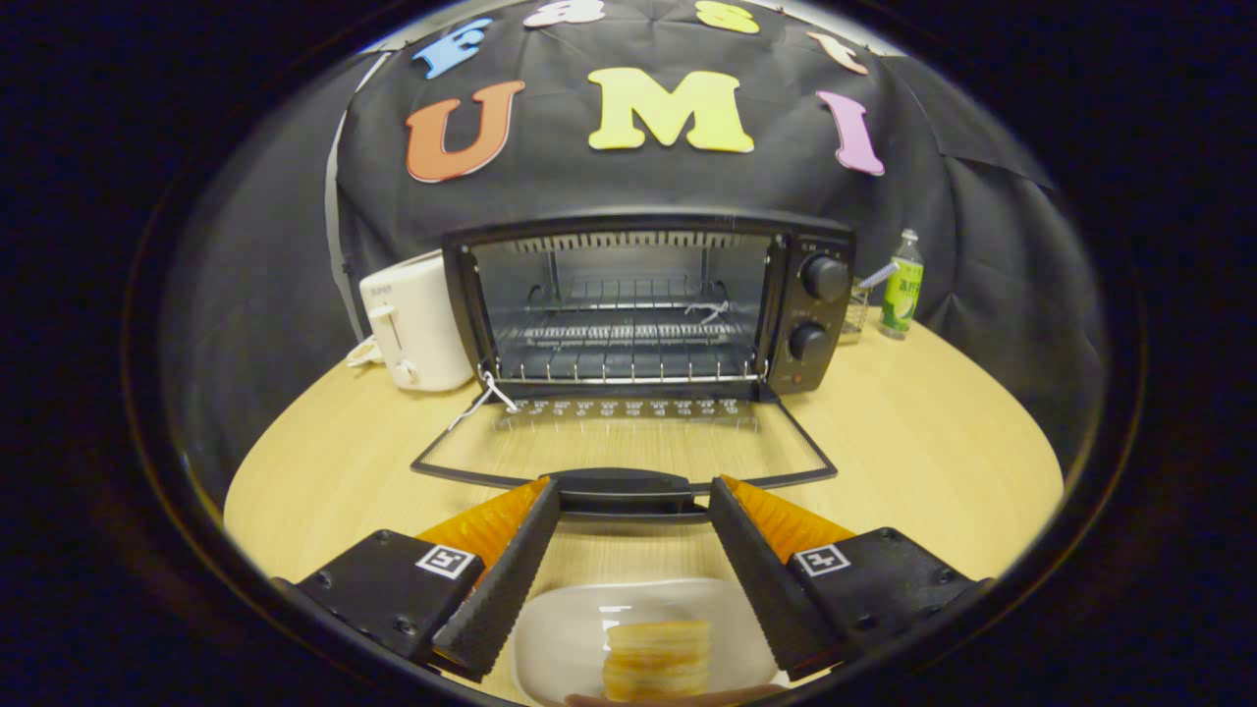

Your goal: Open the toaster oven, put the food inside, and close the toaster oven door.

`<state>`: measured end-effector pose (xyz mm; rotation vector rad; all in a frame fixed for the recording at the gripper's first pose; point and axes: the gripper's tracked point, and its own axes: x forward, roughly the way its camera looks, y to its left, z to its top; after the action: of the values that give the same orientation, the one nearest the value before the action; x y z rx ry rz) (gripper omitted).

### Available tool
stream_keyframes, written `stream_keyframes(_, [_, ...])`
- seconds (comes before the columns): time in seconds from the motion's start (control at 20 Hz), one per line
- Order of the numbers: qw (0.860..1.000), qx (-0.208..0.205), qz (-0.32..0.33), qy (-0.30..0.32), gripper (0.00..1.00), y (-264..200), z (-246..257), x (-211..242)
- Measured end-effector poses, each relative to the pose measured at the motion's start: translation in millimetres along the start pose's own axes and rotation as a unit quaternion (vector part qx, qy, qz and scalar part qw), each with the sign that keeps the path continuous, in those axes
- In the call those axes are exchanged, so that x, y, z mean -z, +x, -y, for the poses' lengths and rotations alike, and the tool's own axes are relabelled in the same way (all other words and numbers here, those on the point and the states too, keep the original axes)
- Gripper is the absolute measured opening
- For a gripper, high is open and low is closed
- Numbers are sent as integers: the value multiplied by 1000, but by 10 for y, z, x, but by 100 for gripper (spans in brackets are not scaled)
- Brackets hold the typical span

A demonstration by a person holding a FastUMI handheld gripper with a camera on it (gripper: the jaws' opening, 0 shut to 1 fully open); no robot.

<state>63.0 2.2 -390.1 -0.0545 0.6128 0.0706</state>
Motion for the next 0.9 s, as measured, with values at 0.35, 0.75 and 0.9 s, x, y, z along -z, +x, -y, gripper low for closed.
stream_keyframes(0.35, [999,-41,-4,8,100,-174,-25,52])
stream_keyframes(0.75, [998,-47,28,15,100,-937,141,296])
stream_keyframes(0.9, [998,-50,34,1,100,-1094,106,516])
